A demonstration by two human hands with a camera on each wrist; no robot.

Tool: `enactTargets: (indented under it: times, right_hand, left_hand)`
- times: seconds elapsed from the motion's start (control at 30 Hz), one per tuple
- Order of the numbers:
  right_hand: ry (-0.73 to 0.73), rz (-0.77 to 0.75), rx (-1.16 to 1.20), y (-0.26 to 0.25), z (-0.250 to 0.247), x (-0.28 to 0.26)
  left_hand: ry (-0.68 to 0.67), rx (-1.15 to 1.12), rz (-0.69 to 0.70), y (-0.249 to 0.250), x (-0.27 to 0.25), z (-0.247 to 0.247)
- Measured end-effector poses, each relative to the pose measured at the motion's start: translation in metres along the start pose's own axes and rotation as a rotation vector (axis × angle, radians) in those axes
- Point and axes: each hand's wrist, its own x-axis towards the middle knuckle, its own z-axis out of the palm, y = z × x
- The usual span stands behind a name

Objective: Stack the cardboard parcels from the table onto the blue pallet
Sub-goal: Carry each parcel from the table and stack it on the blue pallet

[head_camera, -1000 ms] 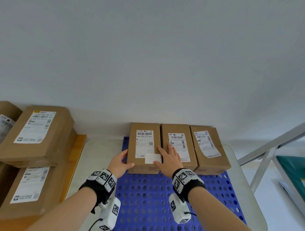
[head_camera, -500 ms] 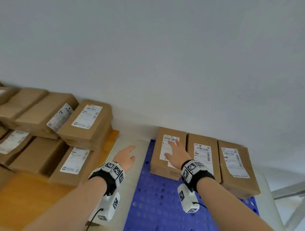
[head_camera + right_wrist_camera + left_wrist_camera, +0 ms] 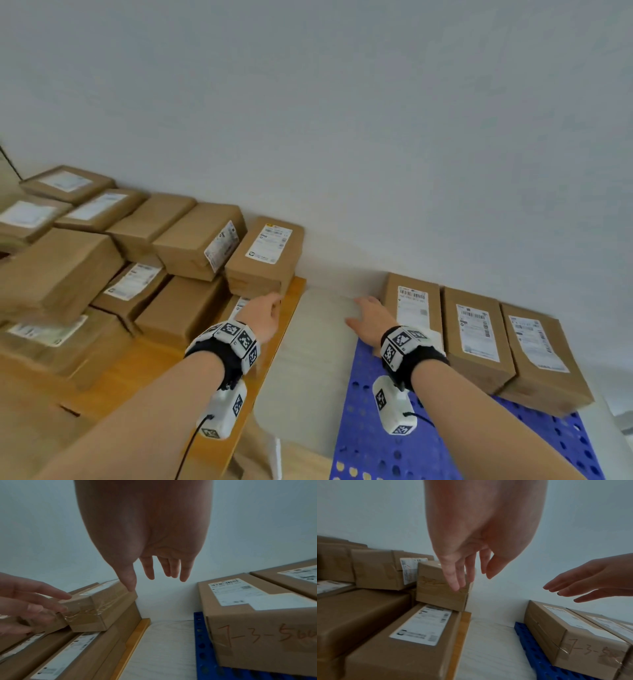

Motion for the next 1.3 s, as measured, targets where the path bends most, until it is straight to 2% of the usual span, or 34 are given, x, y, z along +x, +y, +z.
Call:
enactTargets:
  times: [0.37, 0.67, 0.97, 1.17, 1.3]
  right_hand:
    - [0.117, 0.064, 0.024, -0.101, 0.041, -0.062]
    - [0.139, 0.088, 0.083, -0.156, 0.067, -0.079]
    - [0.147, 0.042, 0.158, -0.18, 0.058, -0.042]
    - [0.133, 0.045, 0.254, -0.186, 0.05, 0.012]
    - [0.13, 0.057, 0.307, -0.185, 0.045, 0.046]
  left_hand:
    - [0.038, 0.077, 0.097, -0.079, -0.067, -0.085]
    - [0.034, 0.056, 0.118, -0.116, -0.069, -0.113]
    - [-0.019, -0.03, 0.098, -0.124, -0.021, -0.11]
    - [-0.043, -0.129, 0.061, -0.123, 0.029, -0.112]
    - [-0.131, -0.184, 0.06, -0.117, 0.058, -0.111]
